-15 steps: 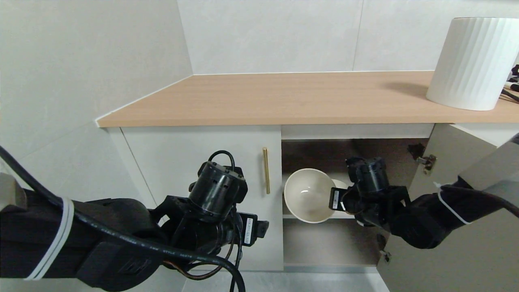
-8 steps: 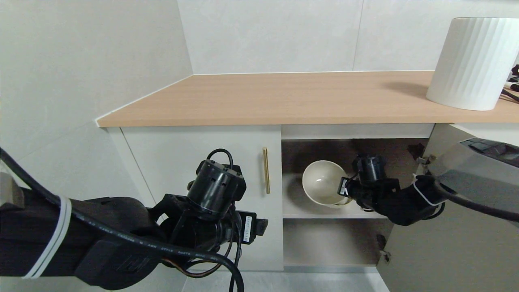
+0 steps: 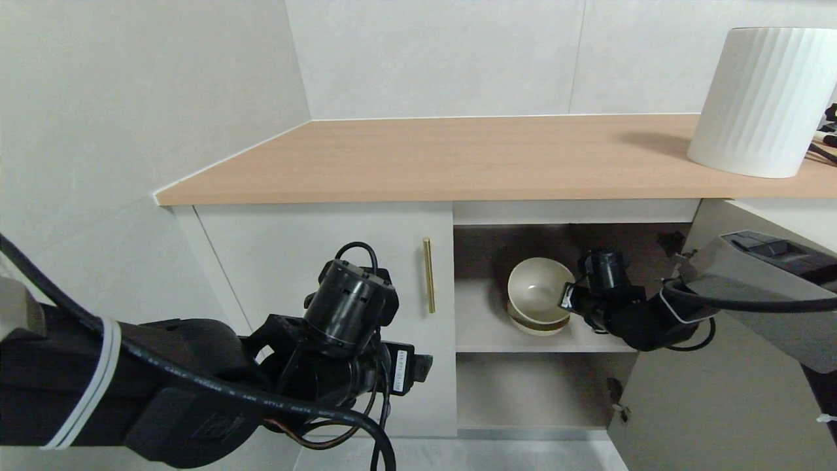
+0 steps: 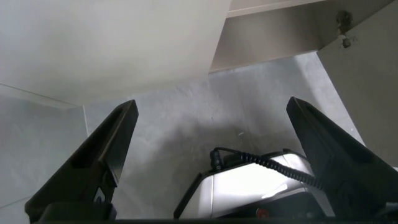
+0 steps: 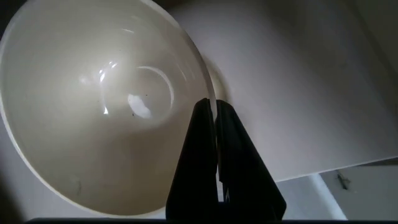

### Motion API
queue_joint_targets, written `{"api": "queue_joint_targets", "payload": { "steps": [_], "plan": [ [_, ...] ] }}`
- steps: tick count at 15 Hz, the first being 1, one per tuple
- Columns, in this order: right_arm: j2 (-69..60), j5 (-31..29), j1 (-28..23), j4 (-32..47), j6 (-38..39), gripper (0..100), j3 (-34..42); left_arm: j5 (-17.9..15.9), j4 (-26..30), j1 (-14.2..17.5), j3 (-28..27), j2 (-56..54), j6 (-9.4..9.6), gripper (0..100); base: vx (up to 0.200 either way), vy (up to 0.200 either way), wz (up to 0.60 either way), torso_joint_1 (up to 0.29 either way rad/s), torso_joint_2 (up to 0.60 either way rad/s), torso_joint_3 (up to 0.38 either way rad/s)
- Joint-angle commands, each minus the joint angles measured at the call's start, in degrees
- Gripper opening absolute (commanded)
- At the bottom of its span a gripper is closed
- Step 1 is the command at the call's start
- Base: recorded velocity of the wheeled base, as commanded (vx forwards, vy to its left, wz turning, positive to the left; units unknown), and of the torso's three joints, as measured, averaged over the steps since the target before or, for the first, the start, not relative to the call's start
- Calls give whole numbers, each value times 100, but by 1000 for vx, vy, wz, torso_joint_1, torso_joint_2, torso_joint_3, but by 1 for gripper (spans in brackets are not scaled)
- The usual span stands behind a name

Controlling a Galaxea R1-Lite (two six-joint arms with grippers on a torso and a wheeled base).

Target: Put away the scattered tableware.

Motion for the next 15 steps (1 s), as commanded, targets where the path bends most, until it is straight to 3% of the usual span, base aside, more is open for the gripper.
{"api": "queue_joint_targets", "payload": {
  "steps": [1,3,15],
  "plan": [
    [97,1,-16,6,-10,0,-27,3,-1,10,0,4,-10,100,0,0,0,0,0,0],
    [106,9,-60,6,-19,0,-27,-6,-1,10,-9,21,-115,100,0,0,0,0,0,0],
    [132,45,-52,32,-54,0,-27,-6,-1,19,-9,21,-115,100,0,0,0,0,0,0]
  ]
}}
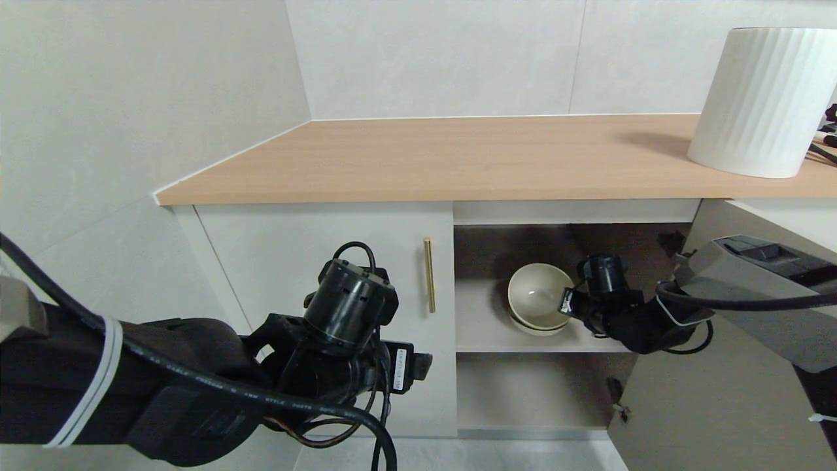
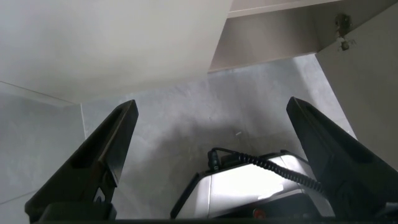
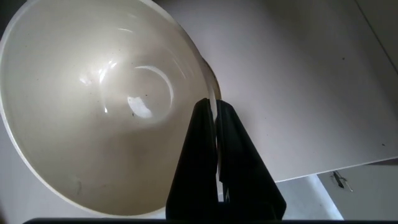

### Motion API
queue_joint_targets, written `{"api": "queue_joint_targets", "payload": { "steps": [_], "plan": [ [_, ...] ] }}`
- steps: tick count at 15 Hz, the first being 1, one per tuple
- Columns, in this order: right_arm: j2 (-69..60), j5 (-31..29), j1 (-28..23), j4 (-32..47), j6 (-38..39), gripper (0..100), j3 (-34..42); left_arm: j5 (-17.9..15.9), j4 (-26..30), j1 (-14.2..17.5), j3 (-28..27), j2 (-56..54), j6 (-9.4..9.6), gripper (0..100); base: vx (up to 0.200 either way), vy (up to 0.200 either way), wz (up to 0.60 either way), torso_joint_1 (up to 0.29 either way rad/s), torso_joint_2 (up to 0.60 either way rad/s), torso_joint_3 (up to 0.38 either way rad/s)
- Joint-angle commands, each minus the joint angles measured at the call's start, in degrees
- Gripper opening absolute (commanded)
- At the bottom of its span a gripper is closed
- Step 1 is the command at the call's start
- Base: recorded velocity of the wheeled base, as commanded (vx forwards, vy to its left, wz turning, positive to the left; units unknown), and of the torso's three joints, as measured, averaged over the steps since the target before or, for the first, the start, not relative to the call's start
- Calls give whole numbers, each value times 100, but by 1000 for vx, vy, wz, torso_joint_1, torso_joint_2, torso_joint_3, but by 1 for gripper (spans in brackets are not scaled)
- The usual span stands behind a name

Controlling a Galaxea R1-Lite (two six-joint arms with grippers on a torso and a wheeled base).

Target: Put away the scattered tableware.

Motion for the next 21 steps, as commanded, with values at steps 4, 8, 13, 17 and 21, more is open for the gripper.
{"api": "queue_joint_targets", "payload": {
  "steps": [4,8,13,17,21],
  "plan": [
    [-13,16,27,50,1,100,1,5,-1,5,0,8,-3,100,0,0,0,0,0,0],
    [-57,25,62,50,1,100,28,-3,-1,5,0,-10,-12,100,0,0,0,0,0,0],
    [-936,227,229,375,18,100,634,-30,-1,366,-36,-475,-135,100,0,0,0,0,0,0],
    [-3537,1642,335,1763,-623,100,1970,-496,218,1042,0,-2084,-100,100,0,0,0,0,0,0],
    [-4891,1844,634,2844,-861,100,2304,-469,499,1148,184,-2752,-135,100,0,0,0,0,0,0]
  ]
}}
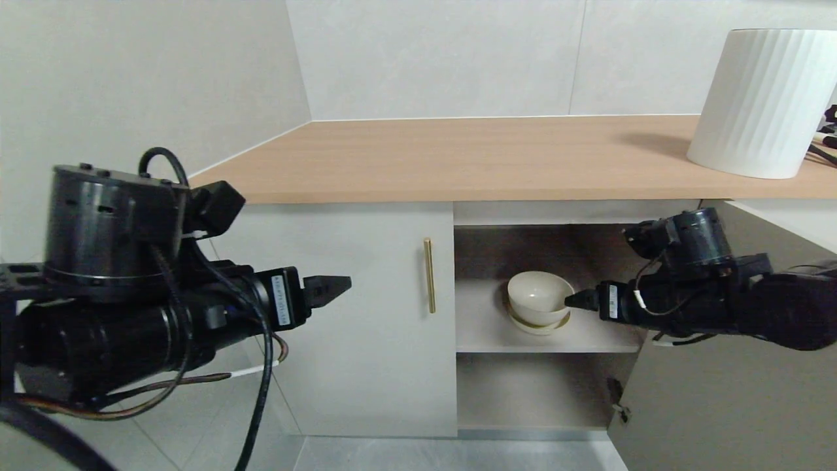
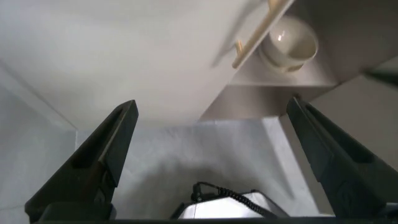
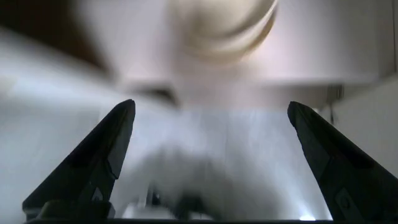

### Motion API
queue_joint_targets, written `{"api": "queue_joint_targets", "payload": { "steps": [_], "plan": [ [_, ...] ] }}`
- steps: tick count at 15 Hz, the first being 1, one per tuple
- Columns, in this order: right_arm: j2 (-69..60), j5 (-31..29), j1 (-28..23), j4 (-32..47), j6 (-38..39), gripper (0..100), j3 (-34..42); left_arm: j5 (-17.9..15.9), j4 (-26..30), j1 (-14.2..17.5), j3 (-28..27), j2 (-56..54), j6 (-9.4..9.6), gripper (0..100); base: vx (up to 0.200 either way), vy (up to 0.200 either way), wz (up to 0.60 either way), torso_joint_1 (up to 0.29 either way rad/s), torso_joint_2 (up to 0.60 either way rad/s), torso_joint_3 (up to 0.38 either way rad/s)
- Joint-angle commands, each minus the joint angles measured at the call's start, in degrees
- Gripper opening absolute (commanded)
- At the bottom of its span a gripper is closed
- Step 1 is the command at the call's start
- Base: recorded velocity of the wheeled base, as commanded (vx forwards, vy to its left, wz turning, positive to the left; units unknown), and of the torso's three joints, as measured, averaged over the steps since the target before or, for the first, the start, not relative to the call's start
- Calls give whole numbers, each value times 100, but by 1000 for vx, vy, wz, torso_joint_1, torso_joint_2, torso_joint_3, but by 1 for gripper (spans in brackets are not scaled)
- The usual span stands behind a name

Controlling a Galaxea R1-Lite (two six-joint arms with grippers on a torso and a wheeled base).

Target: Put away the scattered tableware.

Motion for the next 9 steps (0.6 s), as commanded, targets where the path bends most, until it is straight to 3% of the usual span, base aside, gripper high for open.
{"api": "queue_joint_targets", "payload": {
  "steps": [1,3,8,9],
  "plan": [
    [-1766,189,401,799,-133,100,673,-7,12,400,159,-711,3,100,0,0,0,0,0,0],
    [-2417,207,576,834,-159,100,1209,-78,3,778,247,-799,-67,100,0,0,0,0,0,0],
    [-2390,171,717,781,-282,100,1385,-122,-14,752,212,-614,-76,100,0,0,0,0,0,0],
    [-2425,171,726,781,-282,100,1394,-130,-5,743,220,-588,-76,100,-200,0,0,7,2,-2]
  ]
}}
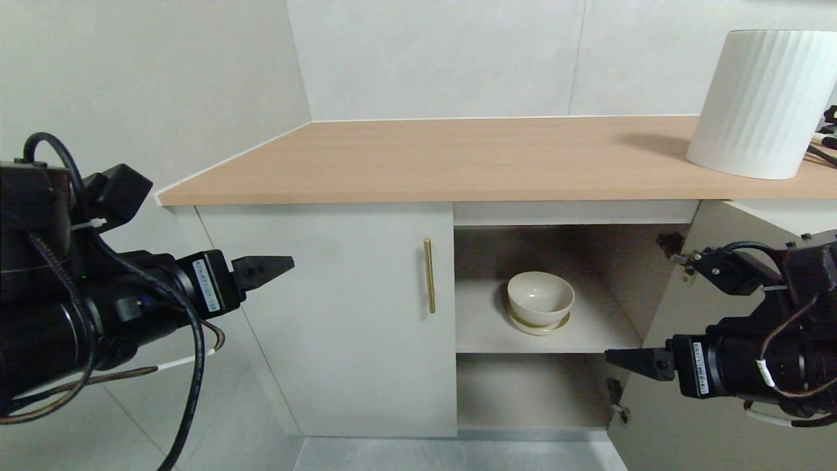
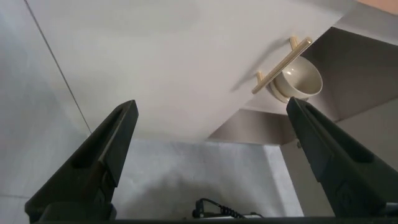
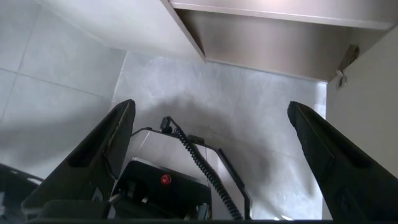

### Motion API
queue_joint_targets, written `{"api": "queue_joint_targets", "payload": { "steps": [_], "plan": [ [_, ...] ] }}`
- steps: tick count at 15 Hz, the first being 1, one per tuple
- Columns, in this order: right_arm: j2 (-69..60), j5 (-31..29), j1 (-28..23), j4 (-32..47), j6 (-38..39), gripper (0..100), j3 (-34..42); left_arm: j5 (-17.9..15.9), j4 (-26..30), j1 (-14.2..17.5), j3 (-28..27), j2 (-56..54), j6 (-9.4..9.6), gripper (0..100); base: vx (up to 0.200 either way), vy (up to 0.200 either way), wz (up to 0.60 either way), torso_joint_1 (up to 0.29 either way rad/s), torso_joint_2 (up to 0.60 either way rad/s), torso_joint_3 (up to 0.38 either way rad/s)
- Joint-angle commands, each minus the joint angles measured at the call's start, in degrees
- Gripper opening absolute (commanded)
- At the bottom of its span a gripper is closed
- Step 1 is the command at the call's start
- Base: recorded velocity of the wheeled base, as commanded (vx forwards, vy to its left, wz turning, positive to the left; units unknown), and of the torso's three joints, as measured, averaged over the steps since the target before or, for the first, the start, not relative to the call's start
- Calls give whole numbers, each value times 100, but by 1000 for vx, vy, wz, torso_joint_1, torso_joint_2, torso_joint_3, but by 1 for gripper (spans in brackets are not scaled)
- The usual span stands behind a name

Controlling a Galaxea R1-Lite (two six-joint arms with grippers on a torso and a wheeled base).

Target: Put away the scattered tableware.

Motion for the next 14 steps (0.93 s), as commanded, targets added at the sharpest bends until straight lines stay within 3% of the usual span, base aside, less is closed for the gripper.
{"api": "queue_joint_targets", "payload": {
  "steps": [1,14],
  "plan": [
    [-111,2,31,3,-7,100,26,6,-8,-3,-7,109,-12,100,-200,0,0,2,-2,7],
    [100,2,66,3,2,100,52,-2,-8,-65,29,136,-12,100,-200,0,0,3,2,3]
  ]
}}
